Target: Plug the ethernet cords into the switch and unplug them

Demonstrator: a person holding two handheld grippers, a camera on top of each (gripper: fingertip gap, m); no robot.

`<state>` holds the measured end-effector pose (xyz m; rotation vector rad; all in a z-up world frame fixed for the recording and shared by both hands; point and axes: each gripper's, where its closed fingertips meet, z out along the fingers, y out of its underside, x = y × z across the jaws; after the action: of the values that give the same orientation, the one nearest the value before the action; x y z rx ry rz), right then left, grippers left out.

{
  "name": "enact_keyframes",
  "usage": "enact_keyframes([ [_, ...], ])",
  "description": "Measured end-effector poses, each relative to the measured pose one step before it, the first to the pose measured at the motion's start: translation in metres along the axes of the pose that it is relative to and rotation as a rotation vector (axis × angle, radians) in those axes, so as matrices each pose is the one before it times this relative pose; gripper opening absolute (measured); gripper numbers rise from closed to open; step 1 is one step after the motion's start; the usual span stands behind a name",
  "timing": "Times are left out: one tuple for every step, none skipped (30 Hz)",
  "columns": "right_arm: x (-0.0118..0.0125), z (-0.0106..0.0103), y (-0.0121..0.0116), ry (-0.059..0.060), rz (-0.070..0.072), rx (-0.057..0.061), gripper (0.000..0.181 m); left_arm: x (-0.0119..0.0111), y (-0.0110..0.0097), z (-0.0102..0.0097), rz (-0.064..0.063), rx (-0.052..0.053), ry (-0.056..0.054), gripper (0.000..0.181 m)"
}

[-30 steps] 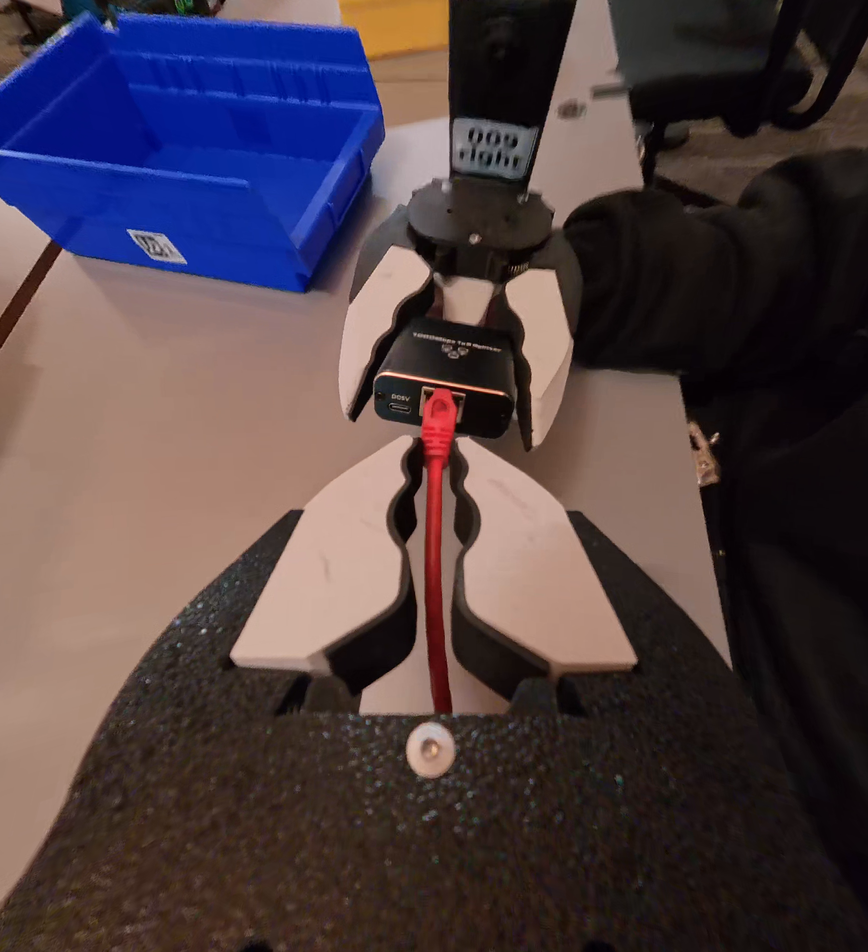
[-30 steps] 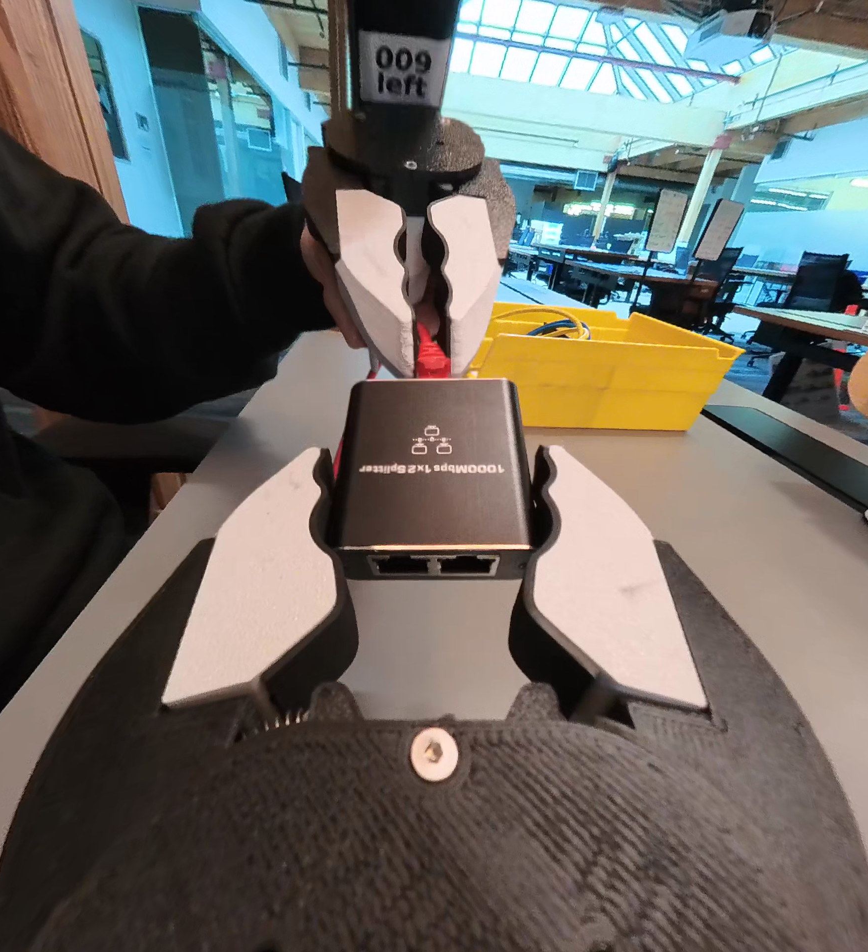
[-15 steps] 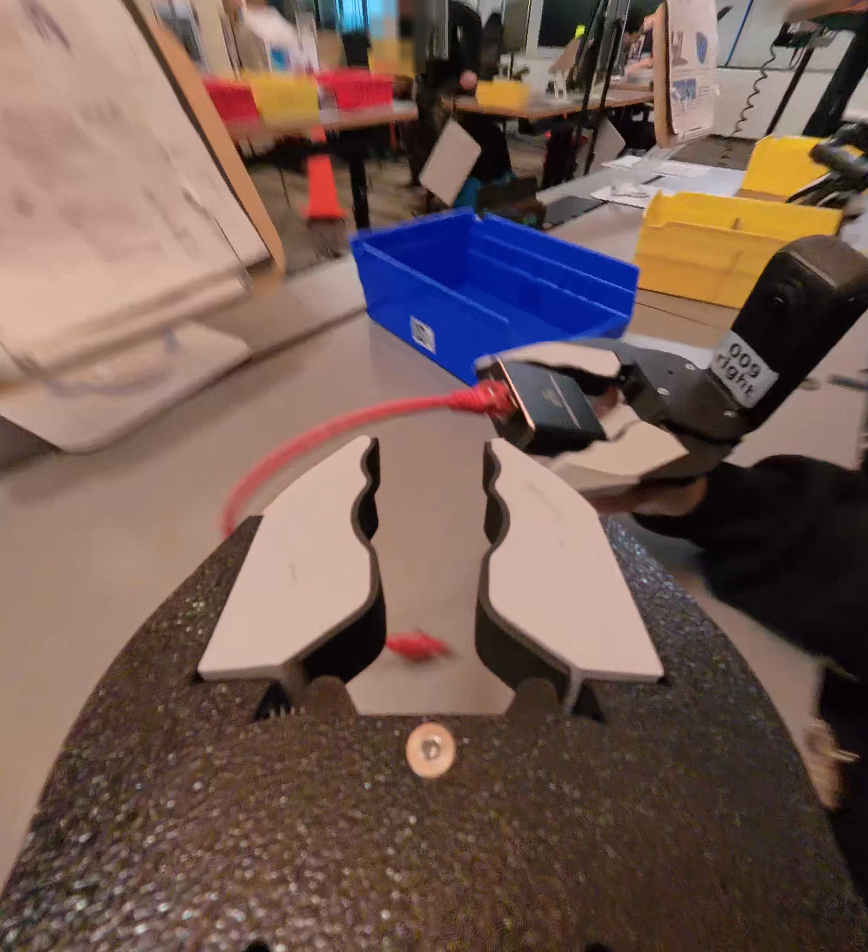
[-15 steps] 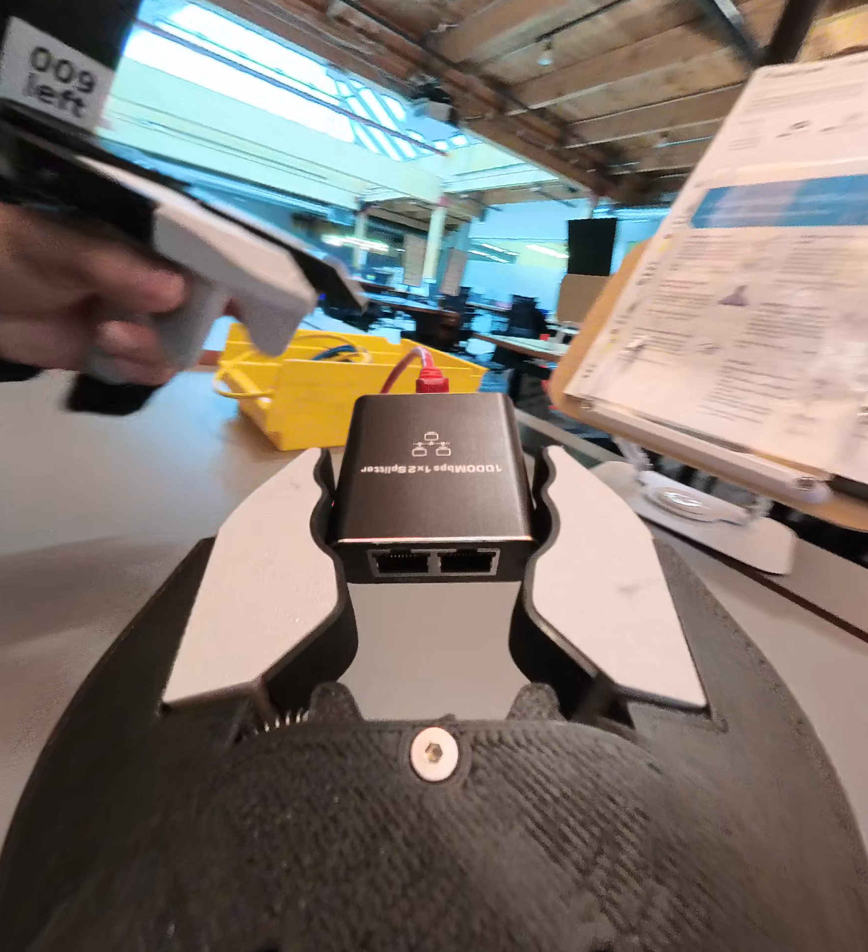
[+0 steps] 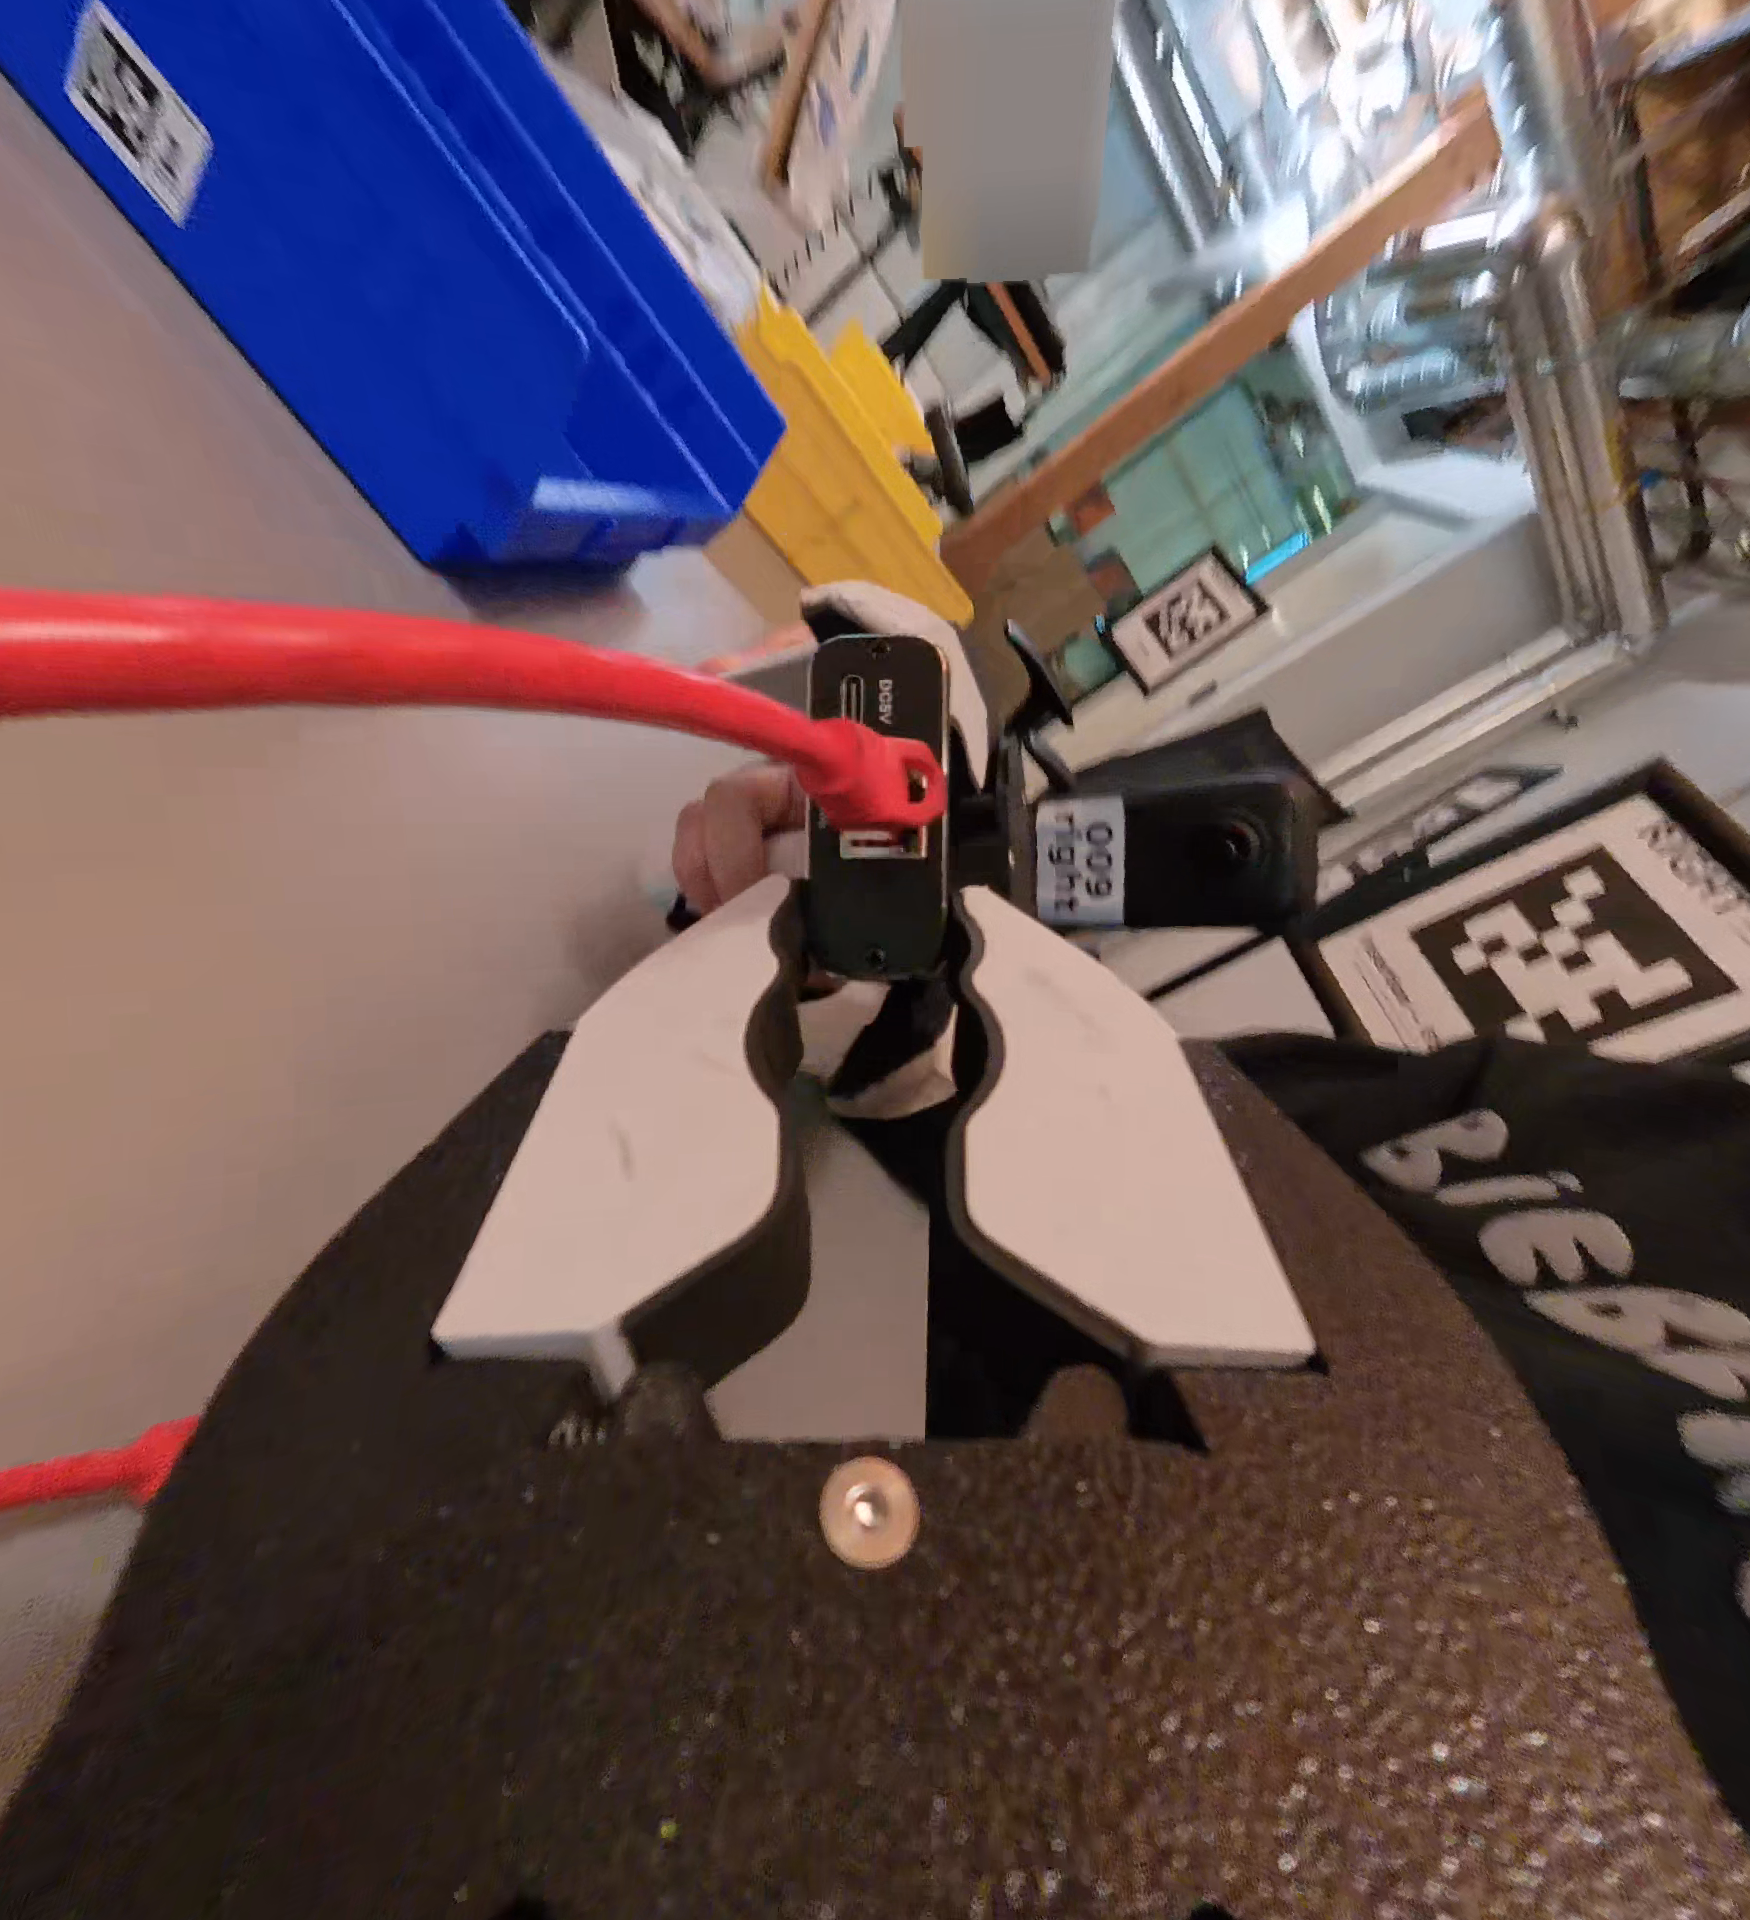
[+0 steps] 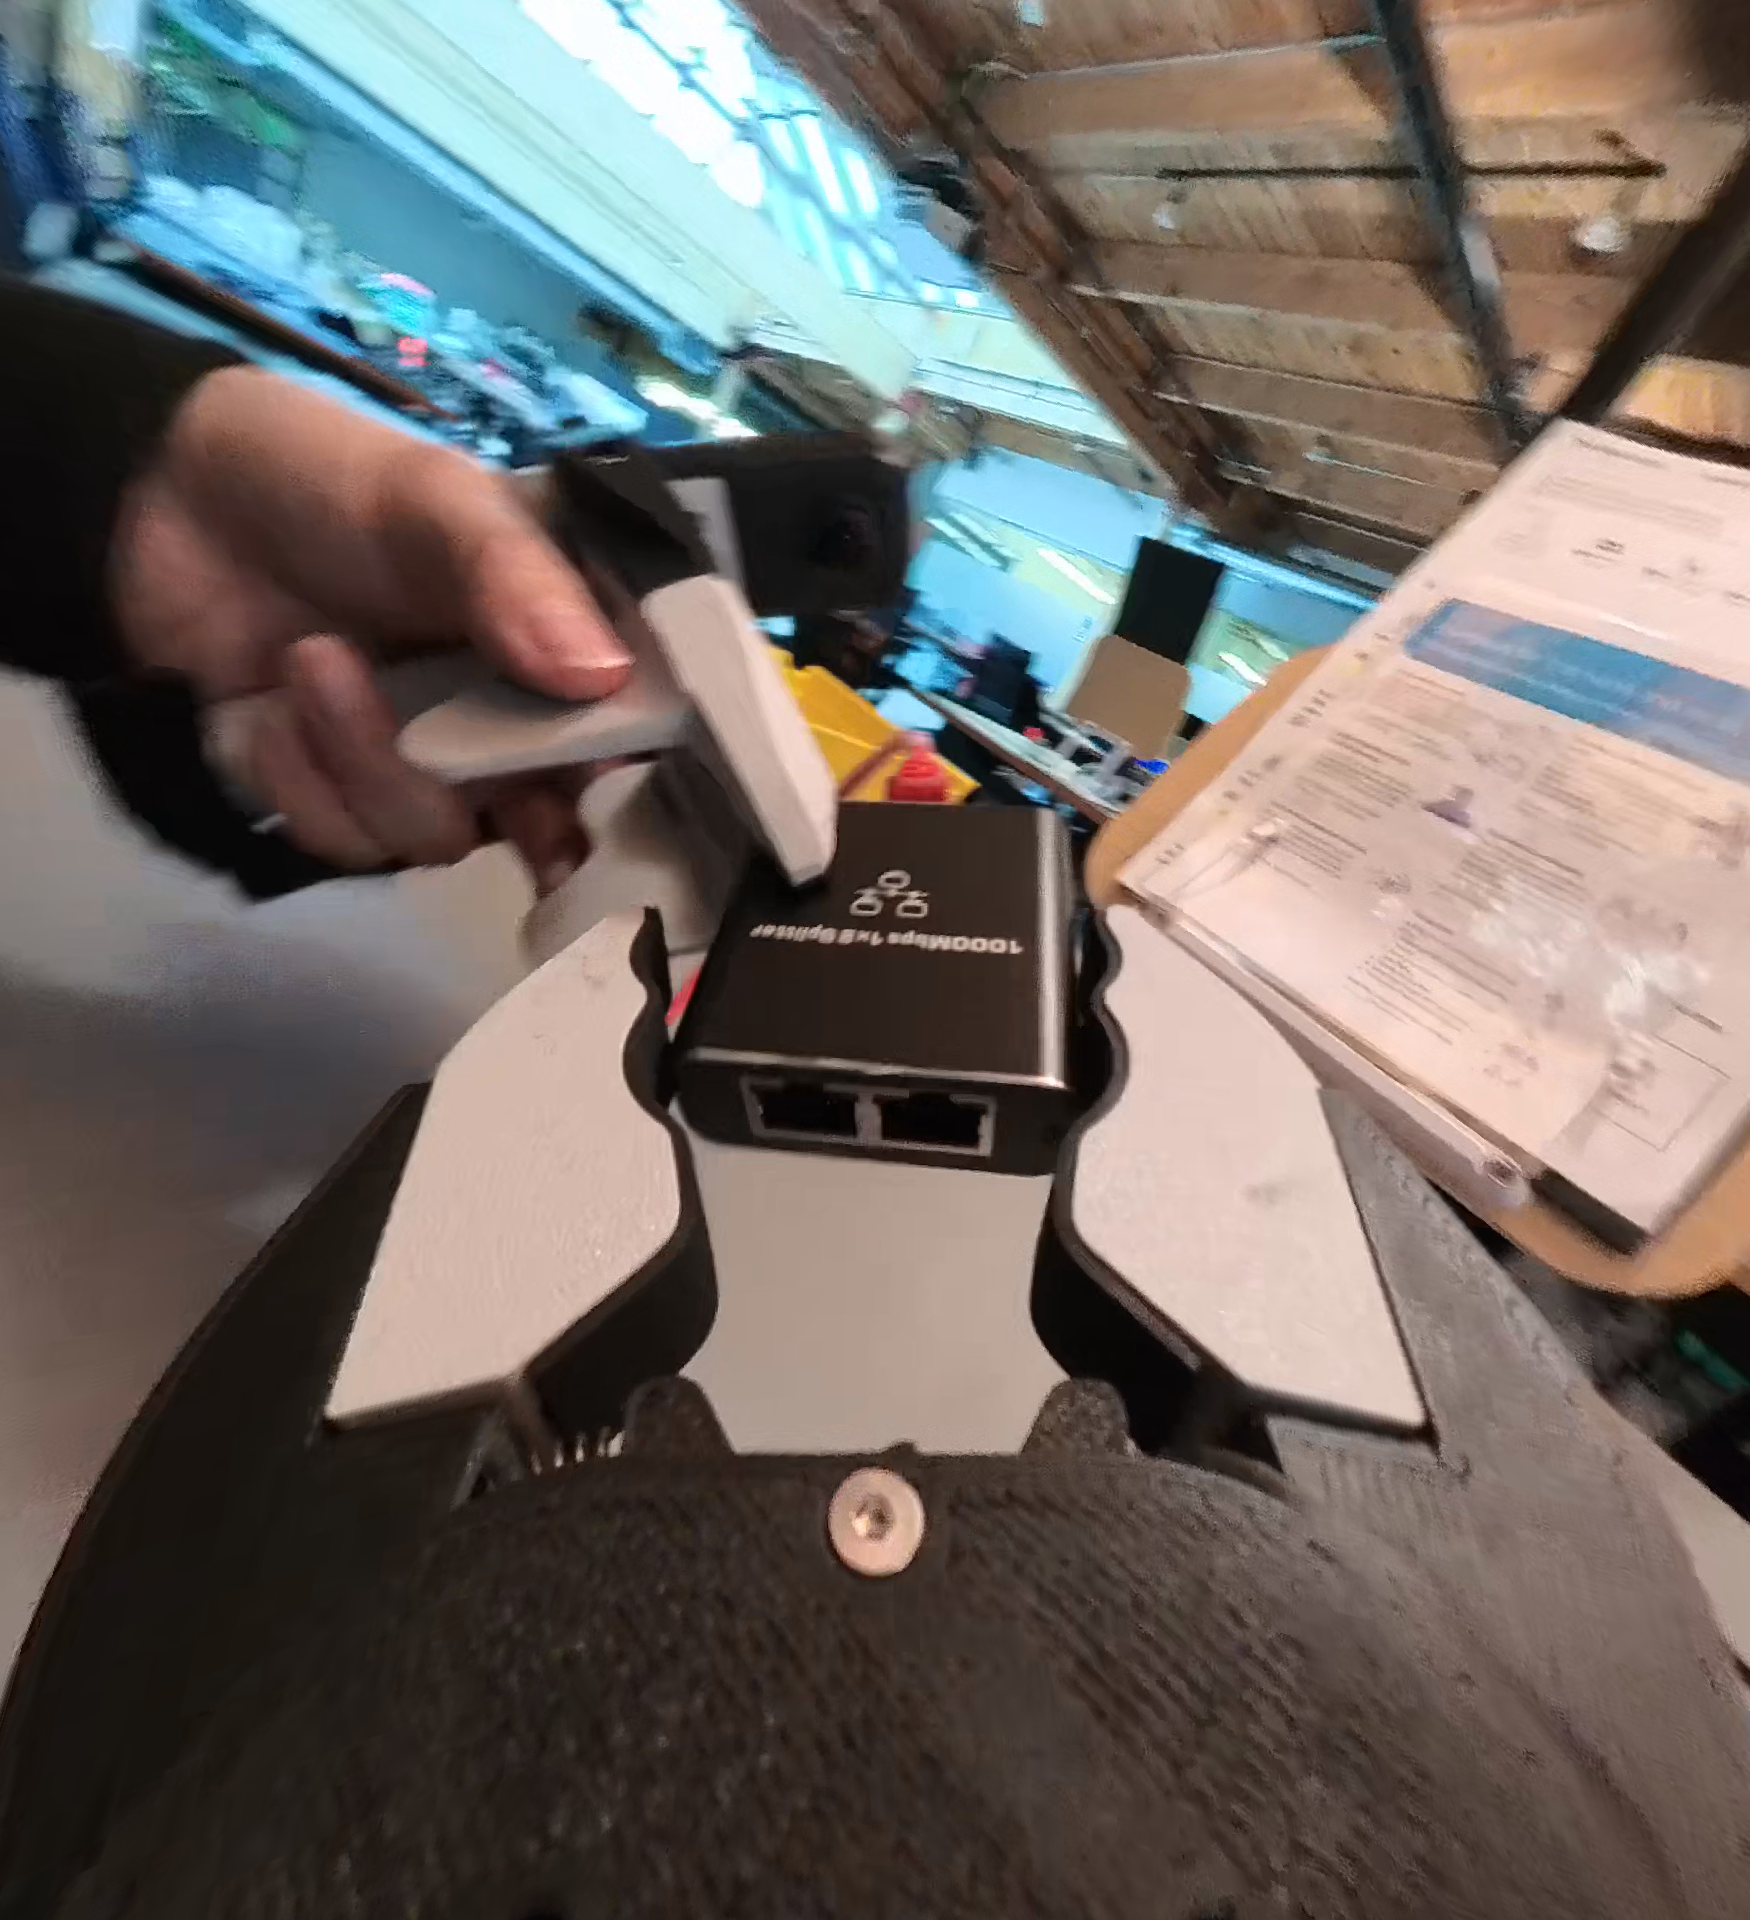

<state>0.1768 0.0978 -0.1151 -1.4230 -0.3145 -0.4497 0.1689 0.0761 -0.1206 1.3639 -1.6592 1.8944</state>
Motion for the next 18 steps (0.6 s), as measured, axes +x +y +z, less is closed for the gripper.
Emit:
enact_keyframes([
  [-0.00712,-0.00267,-0.00101,-0.067,-0.006,0.0036,0.076,0.00059,0.00147,-0.00454,0.0171,-0.0575,0.0064,0.025],
  [-0.00278,-0.0032,-0.002,-0.0398,0.0144,0.0053,0.083,0.00076,0.00302,-0.00574,0.0174,-0.0693,0.0062,0.025],
  [-0.00141,-0.00357,-0.00262,-0.0341,0.0218,0.0067,0.09,0.00212,0.00434,-0.00583,0.013,-0.0748,0.015,0.025],
  [-0.00146,-0.00334,-0.00253,-0.0359,0.032,0.0058,0.093,0.00297,0.00438,-0.00501,0.0072,-0.0671,0.0171,0.024],
  [-0.00272,-0.00273,-0.00264,-0.0388,0.0318,0.0105,0.093,0.00349,0.00404,-0.00364,0.0064,-0.0596,0.0186,0.024],
  [-0.00323,-0.00156,-0.00354,-0.0305,0.0143,0.0172,0.095,0.00339,0.00365,-0.00214,0.0048,-0.0538,0.0185,0.024],
  [-0.00471,-0.0001,-0.00302,-0.0303,0.0043,0.0135,0.097,0.00284,0.00317,-0.0007,-0.0017,-0.0499,0.0167,0.024],
  [-0.0059,0.00159,-0.00171,-0.0316,-0.0011,0.0028,0.096,0.00163,0.00201,0.00054,-0.005,-0.0411,0.0102,0.024],
  [-0.00496,0.0027,-0.00016,-0.0205,-0.0131,-0.0071,0.095,0.0006,0.00081,0.00128,-0.0072,-0.0304,0.0042,0.024],
  [-0.00169,0.00264,0.00097,0.0032,-0.0292,-0.0126,0.089,0.00078,0.0009,0.00202,-0.004,-0.029,0.0049,0.024],
  [0.00115,0.00207,0.00095,0.0238,-0.0399,-0.0083,0.082,0.00078,0.00067,0.00202,0.003,-0.0253,0.0046,0.024],
  [-0.00602,0.00152,-0.00049,-0.0287,-0.0341,0.0086,0.073,-0.00047,-0.00173,0.00055,0.0029,-0.005,-0.0046,0.024],
  [0.0,0.00106,0.00224,0.0094,-0.0144,-0.0101,0.068,-0.00215,-0.00481,-0.00179,0.0016,0.0229,-0.0161,0.024],
  [0.00692,0.00114,0.00456,0.055,-0.0126,-0.0311,0.068,-0.00354,-0.00859,-0.00277,0.008,0.053,-0.0269,0.024],
  [0.0077,0.00134,0.00418,0.0629,-0.0103,-0.0329,0.068,-0.00461,-0.00934,-0.00261,0.0161,0.0625,-0.0369,0.024],
  [0.00833,0.0012,0.00297,0.0642,-0.006,-0.0261,0.068,-0.00672,-0.01012,-0.00239,0.0233,0.0738,-0.0545,0.024],
  [0.0097,0.00102,0.00377,0.0701,-0.0019,-0.0309,0.068,-0.00867,-0.00991,-0.0018,0.0194,0.0785,-0.0721,0.025],
  [0.01113,0.00084,0.00618,0.0847,-0.004,-0.0428,0.068,-0.00875,-0.00845,-0.00081,0.0187,0.0743,-0.0807,0.025],
])
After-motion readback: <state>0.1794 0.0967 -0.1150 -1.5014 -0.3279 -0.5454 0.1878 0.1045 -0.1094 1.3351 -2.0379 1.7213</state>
